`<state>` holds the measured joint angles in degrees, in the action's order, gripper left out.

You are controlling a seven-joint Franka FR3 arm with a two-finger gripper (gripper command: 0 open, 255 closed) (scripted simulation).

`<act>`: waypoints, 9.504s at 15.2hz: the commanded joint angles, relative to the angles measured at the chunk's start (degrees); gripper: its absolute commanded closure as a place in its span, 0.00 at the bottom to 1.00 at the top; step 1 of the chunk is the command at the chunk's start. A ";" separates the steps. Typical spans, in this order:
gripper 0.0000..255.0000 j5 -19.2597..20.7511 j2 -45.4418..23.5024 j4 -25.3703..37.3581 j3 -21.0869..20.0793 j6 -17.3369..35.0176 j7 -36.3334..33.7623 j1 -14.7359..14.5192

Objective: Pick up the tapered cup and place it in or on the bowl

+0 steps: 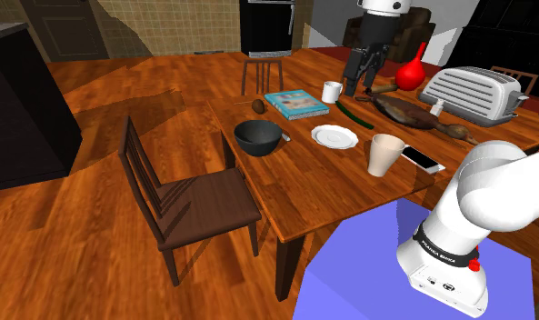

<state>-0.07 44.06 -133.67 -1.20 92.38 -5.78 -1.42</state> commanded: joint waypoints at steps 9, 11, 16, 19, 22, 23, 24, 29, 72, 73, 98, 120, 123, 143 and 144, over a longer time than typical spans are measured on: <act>0.00 4.57 5.34 -10.80 9.80 5.32 8.03 4.24; 0.00 5.99 5.99 -12.94 12.43 6.76 10.15 5.60; 0.00 9.92 6.13 -17.23 19.50 10.73 15.59 9.15; 0.00 12.37 5.05 -19.02 24.05 13.46 18.99 11.27; 0.00 14.75 3.05 -20.18 28.84 16.48 22.45 13.14; 0.00 15.49 2.17 -20.42 30.49 17.56 23.64 13.68; 0.00 16.19 1.19 -20.59 32.16 18.66 24.83 14.17; 0.00 17.77 -1.61 -22.49 35.84 23.26 26.84 14.81; 1.00 14.36 2.19 -12.47 30.71 9.49 25.53 13.96; 1.00 14.17 2.24 -11.77 30.47 8.72 25.49 13.88; 1.00 1.27 -17.31 8.88 19.74 7.22 12.85 2.67; 1.00 -9.75 -58.31 56.18 13.48 0.86 1.18 -4.78; 1.00 -9.65 -57.73 53.05 13.43 3.42 1.40 -4.96; 1.00 -10.08 -57.46 38.34 13.14 17.77 3.09 -5.54; 1.00 -10.08 -57.47 38.34 13.14 17.77 3.09 -5.54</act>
<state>-10.13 -13.37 -95.25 11.96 109.98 -2.69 -6.95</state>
